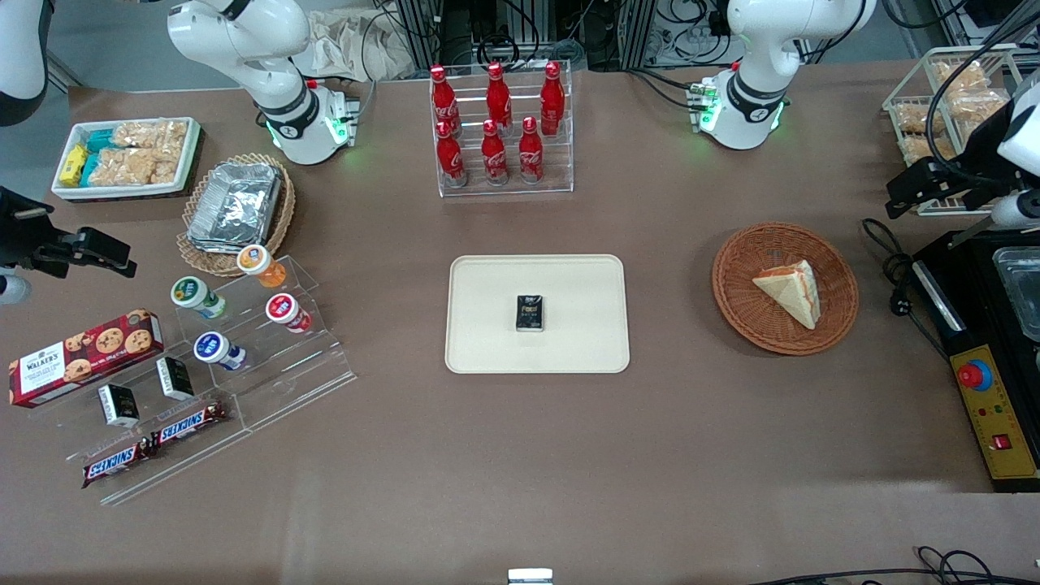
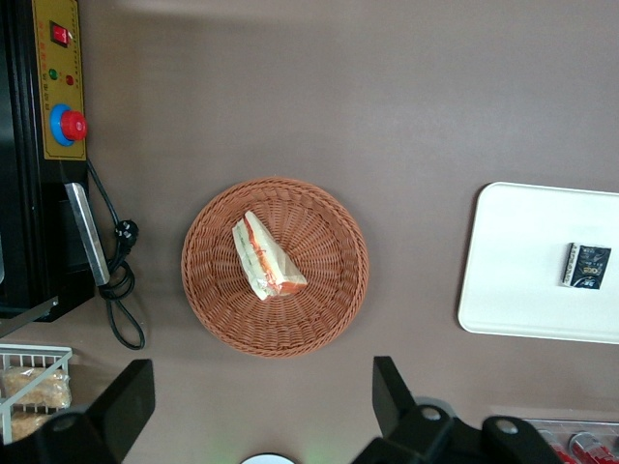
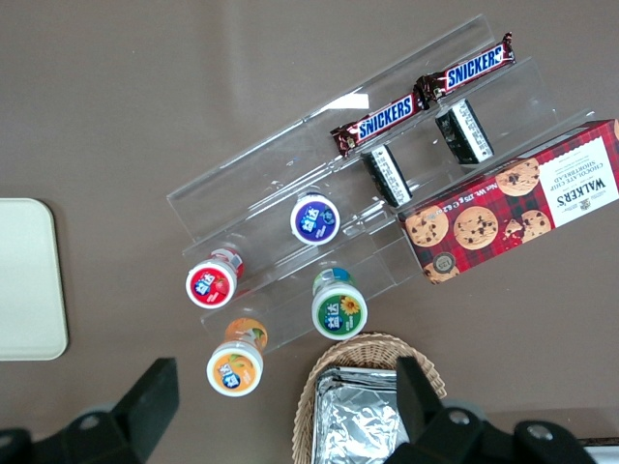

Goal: Place sandwich from basket to tray
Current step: 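Move the left gripper from rest over the sandwich in the basket, then lower the open left gripper onto the wrapped sandwich and close it, then lift the sandwich out of the basket and carry it toward the tray, then lower the sandwich onto the tray beside the black packet and release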

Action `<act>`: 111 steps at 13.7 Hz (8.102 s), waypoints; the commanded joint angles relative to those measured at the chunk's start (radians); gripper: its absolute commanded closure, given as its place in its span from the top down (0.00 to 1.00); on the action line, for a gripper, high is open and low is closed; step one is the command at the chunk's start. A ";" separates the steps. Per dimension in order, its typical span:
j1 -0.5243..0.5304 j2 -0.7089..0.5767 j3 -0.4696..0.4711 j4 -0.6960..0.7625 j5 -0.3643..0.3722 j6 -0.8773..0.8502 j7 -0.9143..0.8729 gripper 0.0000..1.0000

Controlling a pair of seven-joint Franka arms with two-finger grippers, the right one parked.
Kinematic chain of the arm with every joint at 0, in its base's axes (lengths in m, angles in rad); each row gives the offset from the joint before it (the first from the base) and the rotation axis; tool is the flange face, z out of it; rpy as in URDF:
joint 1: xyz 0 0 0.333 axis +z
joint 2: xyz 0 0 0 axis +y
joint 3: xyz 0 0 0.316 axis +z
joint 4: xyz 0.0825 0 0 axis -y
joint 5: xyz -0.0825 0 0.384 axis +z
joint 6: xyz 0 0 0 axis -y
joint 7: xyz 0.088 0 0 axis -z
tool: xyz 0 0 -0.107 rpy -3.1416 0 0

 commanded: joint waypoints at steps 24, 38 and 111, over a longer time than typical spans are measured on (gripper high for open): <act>0.039 -0.189 -0.003 -0.682 -0.004 0.487 -0.573 1.00; 0.065 0.009 -0.003 -1.011 -0.007 1.094 -0.751 1.00; -0.110 0.669 -0.577 -0.256 0.525 0.738 -0.903 1.00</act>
